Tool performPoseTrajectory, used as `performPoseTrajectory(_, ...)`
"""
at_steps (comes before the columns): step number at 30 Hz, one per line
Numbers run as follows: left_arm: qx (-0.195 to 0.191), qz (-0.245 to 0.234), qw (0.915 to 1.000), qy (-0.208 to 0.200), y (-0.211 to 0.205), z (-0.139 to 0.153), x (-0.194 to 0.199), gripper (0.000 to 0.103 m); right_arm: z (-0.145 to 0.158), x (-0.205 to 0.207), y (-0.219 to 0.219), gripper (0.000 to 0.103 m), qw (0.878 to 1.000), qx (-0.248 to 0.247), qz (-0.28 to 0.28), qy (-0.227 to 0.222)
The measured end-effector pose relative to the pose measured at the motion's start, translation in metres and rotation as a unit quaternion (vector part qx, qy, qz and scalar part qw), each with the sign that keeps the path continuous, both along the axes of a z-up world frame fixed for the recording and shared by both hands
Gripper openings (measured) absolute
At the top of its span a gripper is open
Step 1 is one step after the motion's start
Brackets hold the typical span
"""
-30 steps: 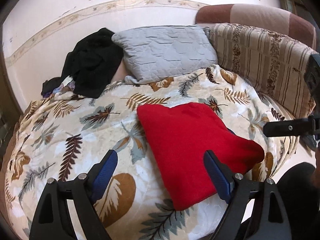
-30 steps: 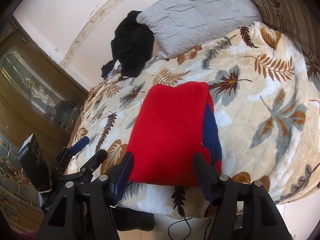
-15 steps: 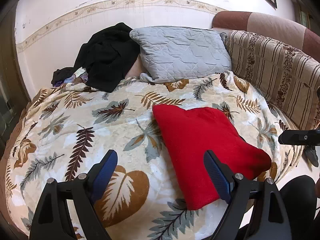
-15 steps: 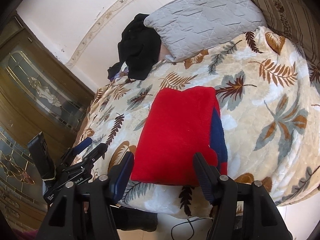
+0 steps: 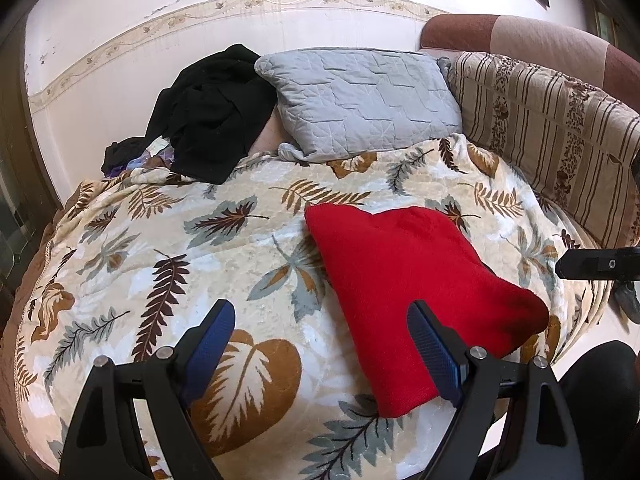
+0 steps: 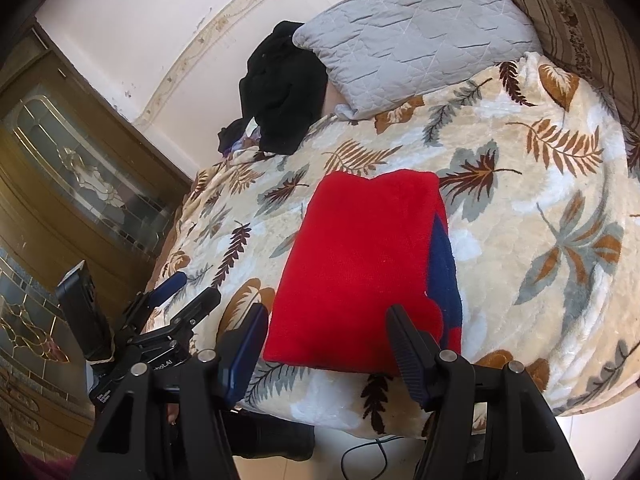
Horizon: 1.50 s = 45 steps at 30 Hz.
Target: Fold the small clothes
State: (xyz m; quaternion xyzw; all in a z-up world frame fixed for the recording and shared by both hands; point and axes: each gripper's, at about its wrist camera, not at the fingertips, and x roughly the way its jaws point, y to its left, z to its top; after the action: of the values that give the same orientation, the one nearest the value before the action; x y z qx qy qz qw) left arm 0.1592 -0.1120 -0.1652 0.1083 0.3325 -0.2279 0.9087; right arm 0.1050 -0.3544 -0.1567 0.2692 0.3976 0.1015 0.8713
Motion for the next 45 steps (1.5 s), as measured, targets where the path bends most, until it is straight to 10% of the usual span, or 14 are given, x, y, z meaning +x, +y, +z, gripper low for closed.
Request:
performPoseTrajectory(31, 0.085, 0.021, 0.9951, 0.046, -0.009, -0.047, 0.03, 0.088, -0.061, 0.093, 0.009, 0.065, 0.997, -0.018, 0.035, 0.073)
performPoseTrajectory(45, 0.077, 0.005, 0.9949, 0.065, -0.02, -0.049, 0.034, 0.088, -0.075, 0.084, -0.06, 0.068, 0.992, 0.099, -0.039, 0.062)
